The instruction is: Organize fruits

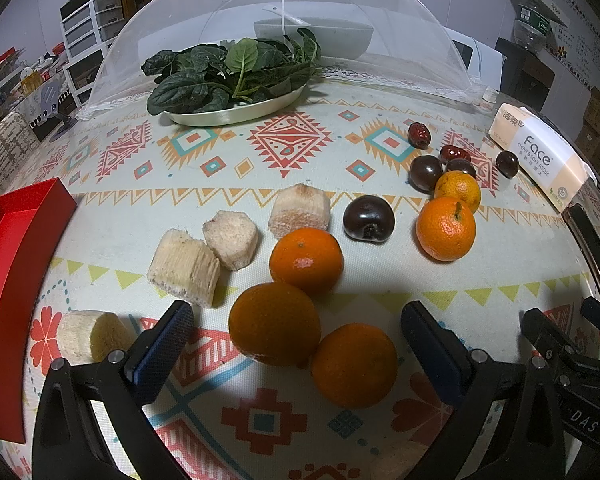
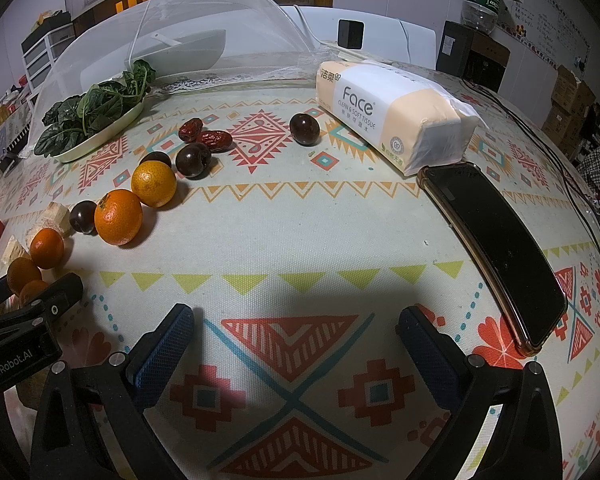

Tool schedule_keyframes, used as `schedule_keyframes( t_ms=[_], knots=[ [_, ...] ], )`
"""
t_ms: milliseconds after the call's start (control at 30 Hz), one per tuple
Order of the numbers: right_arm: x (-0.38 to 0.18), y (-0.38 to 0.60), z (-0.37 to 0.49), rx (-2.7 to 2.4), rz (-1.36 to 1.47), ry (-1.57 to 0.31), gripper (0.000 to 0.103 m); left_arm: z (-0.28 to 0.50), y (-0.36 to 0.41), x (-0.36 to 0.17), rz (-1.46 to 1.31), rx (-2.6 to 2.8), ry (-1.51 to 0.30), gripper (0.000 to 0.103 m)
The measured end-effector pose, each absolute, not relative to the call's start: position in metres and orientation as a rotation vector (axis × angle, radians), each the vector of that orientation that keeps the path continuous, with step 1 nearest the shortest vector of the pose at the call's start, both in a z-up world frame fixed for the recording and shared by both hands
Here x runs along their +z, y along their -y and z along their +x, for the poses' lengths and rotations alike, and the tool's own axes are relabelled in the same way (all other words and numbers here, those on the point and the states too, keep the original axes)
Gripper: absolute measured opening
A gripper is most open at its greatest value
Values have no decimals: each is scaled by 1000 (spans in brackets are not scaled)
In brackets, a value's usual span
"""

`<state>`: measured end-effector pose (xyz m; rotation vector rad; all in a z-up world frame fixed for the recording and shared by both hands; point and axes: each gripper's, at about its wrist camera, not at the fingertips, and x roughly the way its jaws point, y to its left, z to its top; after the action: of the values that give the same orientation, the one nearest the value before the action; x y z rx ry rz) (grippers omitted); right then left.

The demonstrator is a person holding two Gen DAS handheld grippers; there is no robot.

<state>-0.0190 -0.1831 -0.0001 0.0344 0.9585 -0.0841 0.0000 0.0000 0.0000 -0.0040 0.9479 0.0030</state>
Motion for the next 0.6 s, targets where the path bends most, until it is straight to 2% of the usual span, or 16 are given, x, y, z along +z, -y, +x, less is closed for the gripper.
schedule_keyframes(
  t_ms=[333, 600],
  knots=[
    [0, 183, -19, -84, 34, -958, 103, 0, 0, 0, -5, 4, -948, 103],
    [0, 184, -20, -84, 34, -958, 103, -21, 7, 2, 43, -83, -1026, 103]
  ],
)
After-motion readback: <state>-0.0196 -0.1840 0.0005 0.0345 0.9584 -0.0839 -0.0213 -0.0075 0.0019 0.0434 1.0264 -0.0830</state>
